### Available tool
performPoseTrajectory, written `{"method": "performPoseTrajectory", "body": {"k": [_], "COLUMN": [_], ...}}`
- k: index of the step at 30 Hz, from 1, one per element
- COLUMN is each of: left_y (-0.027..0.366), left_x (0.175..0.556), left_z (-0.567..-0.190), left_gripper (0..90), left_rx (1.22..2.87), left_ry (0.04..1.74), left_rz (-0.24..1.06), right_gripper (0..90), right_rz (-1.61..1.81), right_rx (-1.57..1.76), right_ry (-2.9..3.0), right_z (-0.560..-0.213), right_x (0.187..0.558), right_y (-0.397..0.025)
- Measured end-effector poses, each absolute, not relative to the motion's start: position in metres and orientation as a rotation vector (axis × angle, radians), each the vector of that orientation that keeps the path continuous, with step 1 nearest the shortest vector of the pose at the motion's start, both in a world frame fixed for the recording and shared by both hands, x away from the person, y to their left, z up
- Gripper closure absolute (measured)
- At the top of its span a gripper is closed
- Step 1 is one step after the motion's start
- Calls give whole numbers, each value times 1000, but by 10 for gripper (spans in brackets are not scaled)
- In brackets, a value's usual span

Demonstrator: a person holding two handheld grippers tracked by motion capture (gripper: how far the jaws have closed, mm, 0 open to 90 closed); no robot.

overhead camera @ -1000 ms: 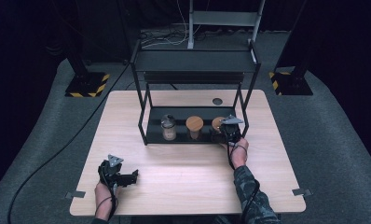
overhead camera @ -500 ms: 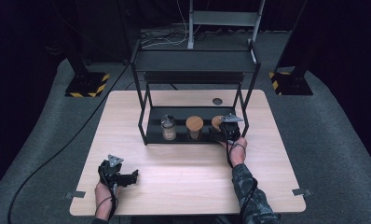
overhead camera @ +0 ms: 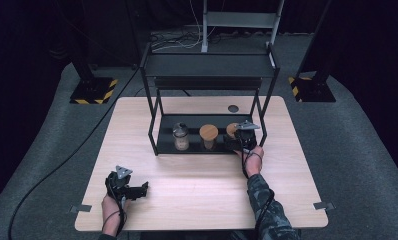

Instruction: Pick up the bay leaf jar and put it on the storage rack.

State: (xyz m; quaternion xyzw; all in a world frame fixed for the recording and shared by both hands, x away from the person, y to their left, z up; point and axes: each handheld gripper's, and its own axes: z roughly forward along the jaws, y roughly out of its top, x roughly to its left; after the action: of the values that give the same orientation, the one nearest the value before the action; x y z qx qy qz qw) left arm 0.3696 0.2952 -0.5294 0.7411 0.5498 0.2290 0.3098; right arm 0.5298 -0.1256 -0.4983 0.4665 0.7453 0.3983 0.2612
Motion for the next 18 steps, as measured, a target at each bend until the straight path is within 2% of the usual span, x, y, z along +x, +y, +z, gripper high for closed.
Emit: {"method": "performPoseTrajectory", "body": {"k": [18], "left_y": [295], "left_x": [370], "left_z": [-529], "left_gripper": [8], "left_rx": [1957], "left_ry": [1453], "left_rz": [604], "right_gripper": [245], "right_rz": [1098], "right_rx": [1270], "right_ry": [1975], "right_z": [-502], "right_x": [534], "right_y": [-124]}}
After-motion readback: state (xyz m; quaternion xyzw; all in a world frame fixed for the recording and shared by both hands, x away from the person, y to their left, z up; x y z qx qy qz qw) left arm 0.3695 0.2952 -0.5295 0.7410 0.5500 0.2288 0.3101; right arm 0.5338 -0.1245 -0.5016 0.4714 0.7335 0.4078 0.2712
